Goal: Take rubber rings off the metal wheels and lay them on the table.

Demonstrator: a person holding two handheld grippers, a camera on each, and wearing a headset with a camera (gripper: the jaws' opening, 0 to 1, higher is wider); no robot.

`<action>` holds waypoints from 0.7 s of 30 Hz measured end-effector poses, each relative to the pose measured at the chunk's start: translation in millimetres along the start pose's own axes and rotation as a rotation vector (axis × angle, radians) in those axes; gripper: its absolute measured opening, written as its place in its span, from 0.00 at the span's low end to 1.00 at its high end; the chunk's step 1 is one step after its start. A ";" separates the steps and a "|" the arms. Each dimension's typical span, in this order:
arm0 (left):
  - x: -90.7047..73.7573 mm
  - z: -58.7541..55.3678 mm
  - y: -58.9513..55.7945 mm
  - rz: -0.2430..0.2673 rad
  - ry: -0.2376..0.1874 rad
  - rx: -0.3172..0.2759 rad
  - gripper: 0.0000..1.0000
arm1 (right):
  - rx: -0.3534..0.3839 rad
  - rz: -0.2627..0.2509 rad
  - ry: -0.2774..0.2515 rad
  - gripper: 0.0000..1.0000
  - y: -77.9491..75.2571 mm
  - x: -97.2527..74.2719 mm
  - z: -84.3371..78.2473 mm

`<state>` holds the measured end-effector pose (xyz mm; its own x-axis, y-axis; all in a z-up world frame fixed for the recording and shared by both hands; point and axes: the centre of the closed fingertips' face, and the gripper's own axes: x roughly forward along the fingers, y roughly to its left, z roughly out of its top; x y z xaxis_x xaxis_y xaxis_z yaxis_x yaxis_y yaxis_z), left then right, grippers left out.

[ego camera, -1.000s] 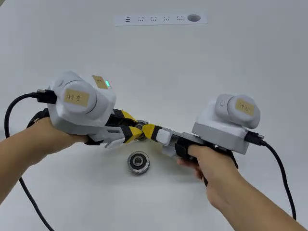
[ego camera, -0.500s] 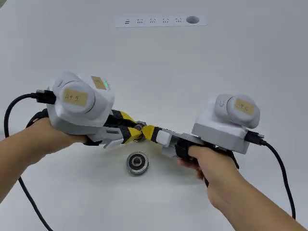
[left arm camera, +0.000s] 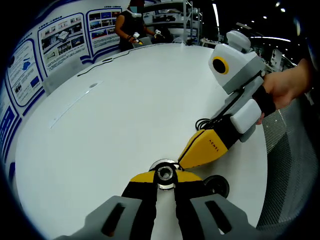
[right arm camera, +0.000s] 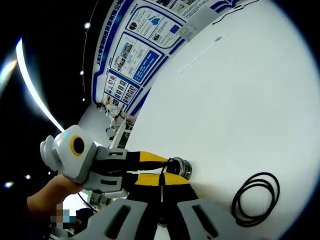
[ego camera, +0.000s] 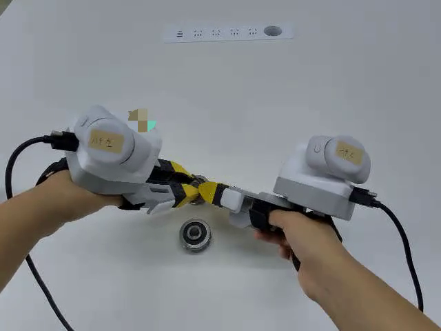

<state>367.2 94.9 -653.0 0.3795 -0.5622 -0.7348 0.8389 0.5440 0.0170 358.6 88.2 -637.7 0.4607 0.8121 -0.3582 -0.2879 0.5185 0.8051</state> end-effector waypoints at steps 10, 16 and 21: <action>0.2 0.5 0.0 0.002 0.010 0.007 0.13 | 0.108 -0.021 -0.004 0.01 -7.8 0.8 -0.6; 0.0 -0.2 0.6 0.008 0.014 0.007 0.13 | 0.117 -0.027 0.004 0.01 -9.5 2.7 -1.8; 0.4 -0.6 0.9 0.009 0.022 0.029 0.14 | 0.131 -0.030 -0.001 0.02 -9.9 2.8 -0.7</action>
<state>367.9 95.5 -653.7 0.3786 -0.5432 -0.7494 0.8464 0.5308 0.0430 362.2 85.5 -647.0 0.4685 0.7962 -0.3827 -0.1622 0.5034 0.8487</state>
